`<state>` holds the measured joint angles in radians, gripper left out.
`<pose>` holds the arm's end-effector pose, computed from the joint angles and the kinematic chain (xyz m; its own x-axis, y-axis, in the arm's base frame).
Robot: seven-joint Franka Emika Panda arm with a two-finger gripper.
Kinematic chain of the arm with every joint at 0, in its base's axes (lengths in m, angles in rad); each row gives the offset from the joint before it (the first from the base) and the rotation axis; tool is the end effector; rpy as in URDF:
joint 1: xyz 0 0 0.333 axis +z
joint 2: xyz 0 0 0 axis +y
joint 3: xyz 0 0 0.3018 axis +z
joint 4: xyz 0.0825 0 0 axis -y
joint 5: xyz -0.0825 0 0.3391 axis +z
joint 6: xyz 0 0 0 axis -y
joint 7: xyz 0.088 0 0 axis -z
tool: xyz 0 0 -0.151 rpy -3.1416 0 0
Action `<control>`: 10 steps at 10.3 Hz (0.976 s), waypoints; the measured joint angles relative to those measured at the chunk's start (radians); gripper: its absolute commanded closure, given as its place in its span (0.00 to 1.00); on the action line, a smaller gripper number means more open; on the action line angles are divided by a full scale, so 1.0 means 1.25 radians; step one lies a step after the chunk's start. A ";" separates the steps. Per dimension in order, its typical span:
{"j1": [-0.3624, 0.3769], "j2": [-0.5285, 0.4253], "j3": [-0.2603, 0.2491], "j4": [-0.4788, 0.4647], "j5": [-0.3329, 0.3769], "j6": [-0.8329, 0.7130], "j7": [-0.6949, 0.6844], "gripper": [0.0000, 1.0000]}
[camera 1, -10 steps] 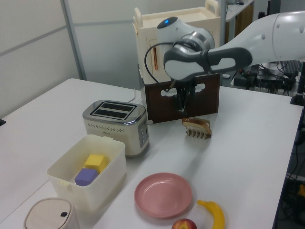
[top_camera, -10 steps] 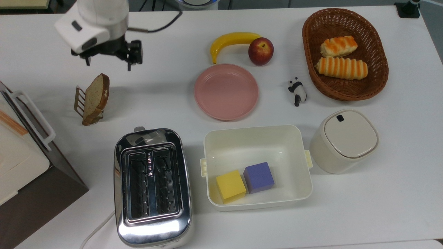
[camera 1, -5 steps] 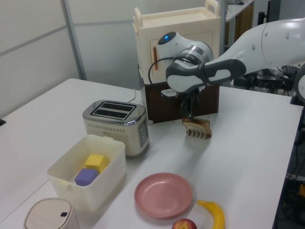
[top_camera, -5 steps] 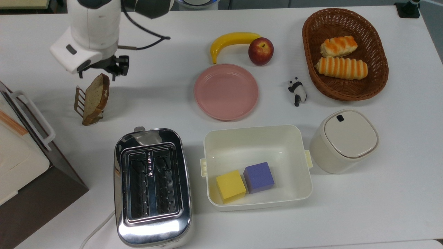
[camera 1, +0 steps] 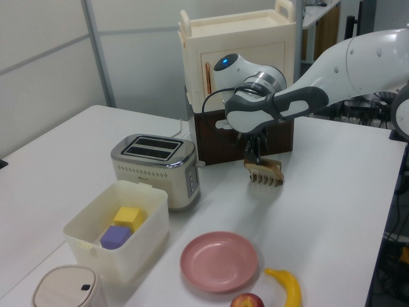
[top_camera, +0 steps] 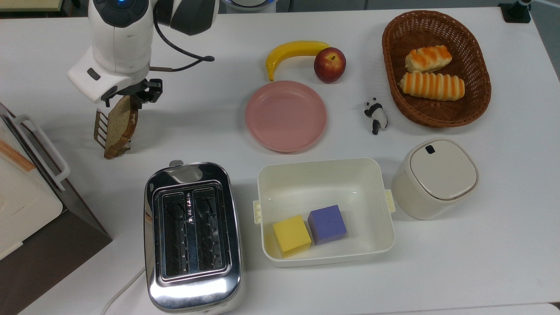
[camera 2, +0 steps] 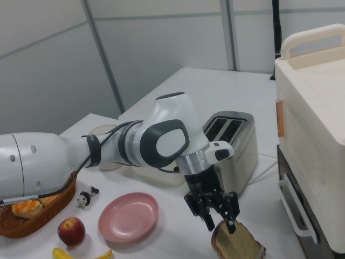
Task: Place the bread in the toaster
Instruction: 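Lower the gripper and close it on the bread slice's crust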
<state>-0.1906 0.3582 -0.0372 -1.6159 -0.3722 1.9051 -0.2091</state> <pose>0.5833 -0.1756 0.3806 0.9828 0.0906 -0.1609 0.1388 -0.9371 0.3202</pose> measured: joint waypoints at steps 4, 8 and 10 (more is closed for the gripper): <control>0.000 0.004 0.000 -0.006 -0.008 0.000 -0.001 0.59; 0.000 0.007 0.000 -0.016 -0.011 0.010 -0.004 0.93; 0.000 0.007 0.000 -0.015 -0.011 0.011 -0.020 1.00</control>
<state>-0.1911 0.3666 -0.0368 -1.6349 -0.3857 1.9193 -0.2336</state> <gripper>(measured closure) 0.815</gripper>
